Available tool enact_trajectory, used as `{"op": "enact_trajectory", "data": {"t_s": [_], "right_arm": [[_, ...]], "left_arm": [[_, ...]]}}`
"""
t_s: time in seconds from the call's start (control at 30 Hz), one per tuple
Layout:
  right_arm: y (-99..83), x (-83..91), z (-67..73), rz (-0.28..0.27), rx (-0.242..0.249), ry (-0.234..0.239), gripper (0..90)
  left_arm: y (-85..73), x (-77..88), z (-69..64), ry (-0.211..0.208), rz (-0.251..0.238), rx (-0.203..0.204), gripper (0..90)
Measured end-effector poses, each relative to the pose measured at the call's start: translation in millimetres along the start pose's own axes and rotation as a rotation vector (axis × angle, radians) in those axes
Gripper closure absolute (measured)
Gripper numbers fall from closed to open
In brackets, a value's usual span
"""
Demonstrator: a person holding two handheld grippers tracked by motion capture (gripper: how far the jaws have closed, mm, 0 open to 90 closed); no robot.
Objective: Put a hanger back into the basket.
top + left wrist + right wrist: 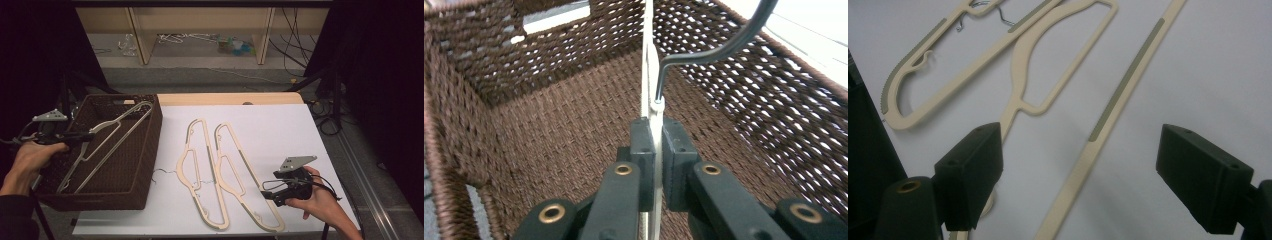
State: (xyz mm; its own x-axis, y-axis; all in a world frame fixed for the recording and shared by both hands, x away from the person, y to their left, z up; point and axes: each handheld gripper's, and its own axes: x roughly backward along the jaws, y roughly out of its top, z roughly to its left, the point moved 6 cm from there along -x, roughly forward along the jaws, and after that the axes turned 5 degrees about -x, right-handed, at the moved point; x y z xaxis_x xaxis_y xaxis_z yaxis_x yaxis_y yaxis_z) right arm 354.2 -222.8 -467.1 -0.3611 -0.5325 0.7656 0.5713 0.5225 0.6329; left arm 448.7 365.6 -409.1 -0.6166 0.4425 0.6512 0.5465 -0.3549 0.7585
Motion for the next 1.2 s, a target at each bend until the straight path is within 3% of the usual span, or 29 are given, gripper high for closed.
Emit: {"op": "enact_trajectory", "data": {"t_s": [0.1,0.2,0.23,0.33,0.37,0.4,0.43,0.47,0.5,0.57,0.63,0.73,0.77,0.8,0.83,0.9,0.93,1.0,1.13,1.17,1.2], "right_arm": [[0.3,-1.2,-0.2,-0.011,0.0,-0.005,19.6],[0.4,-1.6,-1.4,-0.009,0.02,-0.003,19.7],[-0.4,-0.6,0.5,0.003,-0.002,0.002,19.7],[-1.4,-0.9,-0.1,0.006,0.003,0.001,19.7],[-1.1,-1.5,-1.3,-0.001,0.014,0.0,19.8],[-1.1,-1.5,-1.3,-0.001,0.014,0.0,19.8],[-1.8,-1.0,-1.0,0.007,0.001,0.002,19.8],[-2.8,-1.2,-1.9,0.01,0.002,0.002,19.7],[-2.8,-1.2,-1.9,0.01,0.002,0.002,19.7],[-3.3,-1.6,-2.7,0.01,0.008,0.001,19.7],[-3.0,-2.1,-1.3,0.004,-0.003,0.0,19.7],[-2.6,-2.3,-0.7,0.003,-0.005,0.002,19.8],[-2.7,-2.4,0.3,0.009,-0.015,0.006,19.7],[-2.9,-2.2,-0.5,0.016,-0.002,0.007,19.8],[-2.9,-2.2,-0.5,0.016,-0.002,0.007,19.8],[-3.2,-3.1,-0.6,0.014,0.006,0.005,19.7],[-3.2,-3.1,-0.6,0.014,0.006,0.005,19.7],[-3.0,-2.7,-0.6,0.013,0.007,0.004,19.7],[-1.6,-3.4,-2.1,-0.004,0.03,0.002,19.7],[-2.3,-2.3,0.9,0.012,-0.003,0.005,19.7],[-2.3,-2.3,0.9,0.012,-0.003,0.005,19.7]], "left_arm": [[-1.9,-6.6,0.6,-0.005,0.001,0.015,84.7],[-4.0,-17.4,-1.8,-0.038,0.007,0.028,84.6],[-4.4,-19.9,-2.2,-0.039,0.01,0.029,84.3],[-4.5,-25.6,-0.2,-0.011,0.006,0.044,83.7],[-5.3,-25.7,2.7,0.015,0.014,0.043,83.2],[-5.3,-25.7,2.7,0.015,0.014,0.043,82.2],[-6.3,-25.6,5.1,0.049,0.022,0.045,82.2],[-9.7,-26.6,9.8,0.102,0.031,0.076,80.2],[-9.7,-26.6,9.8,0.102,0.031,0.076,78.6],[-16.0,-26.9,17.4,0.169,0.053,0.128,77.3],[-21.2,-23.6,23.6,0.212,0.087,0.133,73.8],[-23.9,-21.5,25.6,0.237,0.103,0.143,71.8],[-25.0,-21.5,26.4,0.256,0.088,0.158,68.8],[-25.3,-19.5,26.6,0.281,0.105,0.171,64.5],[-25.3,-19.5,26.6,0.281,0.105,0.171,60.0],[-22.4,-12.4,27.2,0.335,0.099,0.207,54.8],[-22.4,-12.4,27.2,0.335,0.099,0.207,49.9],[-18.1,-4.9,28.5,0.403,0.074,0.244,47.6],[-6.0,7.4,15.4,0.364,0.029,0.213,47.5],[-1.6,11.8,9.2,0.365,0.013,0.201,44.2],[2.6,15.9,2.7,0.359,0.0,0.188,44.2]]}}
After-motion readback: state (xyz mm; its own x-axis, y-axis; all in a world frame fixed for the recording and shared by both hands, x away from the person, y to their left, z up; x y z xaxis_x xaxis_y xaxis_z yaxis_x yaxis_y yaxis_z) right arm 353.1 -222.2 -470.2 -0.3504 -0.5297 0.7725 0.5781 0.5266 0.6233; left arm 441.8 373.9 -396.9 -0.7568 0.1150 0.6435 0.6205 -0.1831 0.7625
